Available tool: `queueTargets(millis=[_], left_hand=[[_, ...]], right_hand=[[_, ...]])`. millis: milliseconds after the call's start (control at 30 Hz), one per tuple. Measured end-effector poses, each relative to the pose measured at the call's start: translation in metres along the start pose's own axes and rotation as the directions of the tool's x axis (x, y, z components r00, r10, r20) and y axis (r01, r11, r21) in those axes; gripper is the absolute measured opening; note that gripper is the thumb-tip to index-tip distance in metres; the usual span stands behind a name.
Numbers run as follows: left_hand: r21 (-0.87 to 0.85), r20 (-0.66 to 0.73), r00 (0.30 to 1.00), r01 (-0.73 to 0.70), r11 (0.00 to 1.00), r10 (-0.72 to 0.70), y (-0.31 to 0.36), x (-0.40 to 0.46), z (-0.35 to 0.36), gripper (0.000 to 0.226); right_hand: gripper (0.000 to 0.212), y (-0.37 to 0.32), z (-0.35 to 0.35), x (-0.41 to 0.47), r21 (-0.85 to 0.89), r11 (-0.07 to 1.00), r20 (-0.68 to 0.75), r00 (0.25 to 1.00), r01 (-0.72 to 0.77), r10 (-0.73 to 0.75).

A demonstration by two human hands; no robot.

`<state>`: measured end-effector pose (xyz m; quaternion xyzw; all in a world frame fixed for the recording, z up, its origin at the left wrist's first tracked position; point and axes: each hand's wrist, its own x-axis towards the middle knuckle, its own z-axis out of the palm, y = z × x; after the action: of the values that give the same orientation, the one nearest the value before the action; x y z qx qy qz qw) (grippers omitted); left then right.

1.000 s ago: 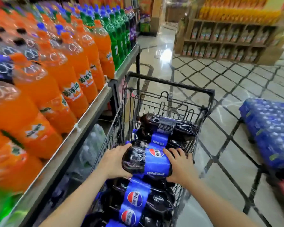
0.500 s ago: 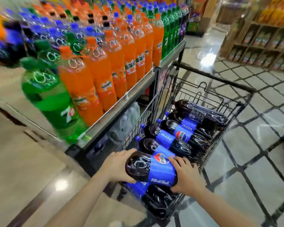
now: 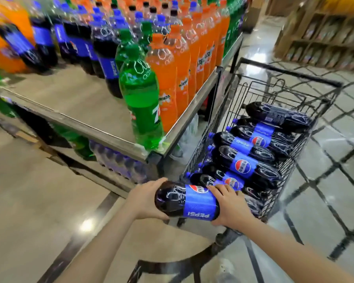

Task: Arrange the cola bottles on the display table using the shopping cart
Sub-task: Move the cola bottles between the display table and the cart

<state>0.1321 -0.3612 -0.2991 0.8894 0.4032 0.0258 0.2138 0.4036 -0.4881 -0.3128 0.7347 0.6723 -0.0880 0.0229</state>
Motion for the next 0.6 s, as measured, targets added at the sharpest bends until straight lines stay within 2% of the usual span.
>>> queueTargets(millis=[133,267,467,600], left_hand=[[-0.043,0.038,0.999,0.029,0.999,-0.027,-0.056,-0.044,-0.012,0.121],[-0.058,0.019,0.999,0.042,0.997,-0.041,-0.1,-0.085,-0.029,0.106],[-0.094,0.001,0.99,0.138,0.986,-0.138,-0.166,-0.112,-0.04,0.11],[-0.114,0.011,0.988,0.154,0.982,-0.153,-0.208,-0.108,-0.048,0.101]], right_hand=[[0.116,-0.071,0.001,0.001,0.003,1.0,0.086,0.996,0.025,-0.025],[0.11,-0.128,0.011,0.014,-0.004,0.996,0.093,0.992,0.088,-0.087],[0.106,-0.188,0.016,0.056,0.008,0.986,0.145,0.975,0.167,-0.166],[0.105,-0.217,0.025,0.091,0.022,0.981,0.148,0.97,0.191,-0.192]])
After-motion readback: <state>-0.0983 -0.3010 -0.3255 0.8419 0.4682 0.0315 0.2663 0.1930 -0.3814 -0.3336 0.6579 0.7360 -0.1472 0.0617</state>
